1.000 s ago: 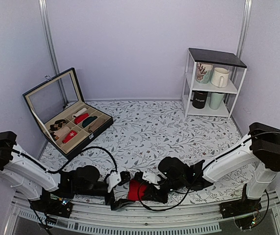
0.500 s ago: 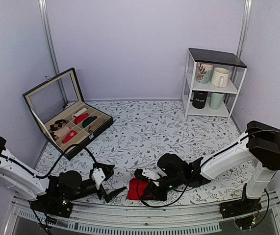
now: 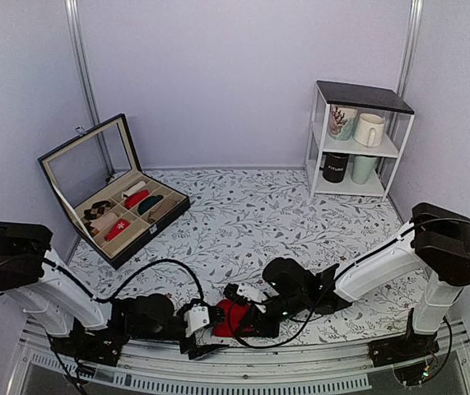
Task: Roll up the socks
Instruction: Roll a pair of socks at the center of the board.
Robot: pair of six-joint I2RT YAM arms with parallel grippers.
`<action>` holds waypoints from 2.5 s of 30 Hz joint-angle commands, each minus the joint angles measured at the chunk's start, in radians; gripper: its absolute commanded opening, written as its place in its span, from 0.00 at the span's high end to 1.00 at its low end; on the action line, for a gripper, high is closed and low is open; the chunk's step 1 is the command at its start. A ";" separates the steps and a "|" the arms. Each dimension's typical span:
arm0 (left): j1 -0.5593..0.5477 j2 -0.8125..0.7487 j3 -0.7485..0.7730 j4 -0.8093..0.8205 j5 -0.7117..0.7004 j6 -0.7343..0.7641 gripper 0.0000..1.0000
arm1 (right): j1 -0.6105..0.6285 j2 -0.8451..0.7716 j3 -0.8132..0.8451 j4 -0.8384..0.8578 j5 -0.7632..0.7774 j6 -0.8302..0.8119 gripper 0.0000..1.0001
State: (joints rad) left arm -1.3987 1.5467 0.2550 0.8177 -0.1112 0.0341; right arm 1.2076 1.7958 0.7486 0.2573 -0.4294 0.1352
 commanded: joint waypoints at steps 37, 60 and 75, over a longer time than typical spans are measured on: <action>0.047 0.015 -0.038 0.090 0.029 -0.030 0.43 | -0.008 0.093 -0.012 -0.202 -0.004 0.000 0.82; 0.079 0.093 -0.018 0.081 0.080 -0.082 1.00 | -0.013 0.101 0.010 -0.216 -0.005 -0.009 0.79; 0.182 0.145 0.059 -0.221 0.217 -0.358 1.00 | 0.096 -0.270 -0.212 0.182 0.540 -0.332 0.47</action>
State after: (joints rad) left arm -1.2381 1.6310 0.3088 0.7757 0.0612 -0.2417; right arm 1.2556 1.5558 0.5415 0.3302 -0.0834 -0.0284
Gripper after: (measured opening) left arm 0.045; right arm 0.516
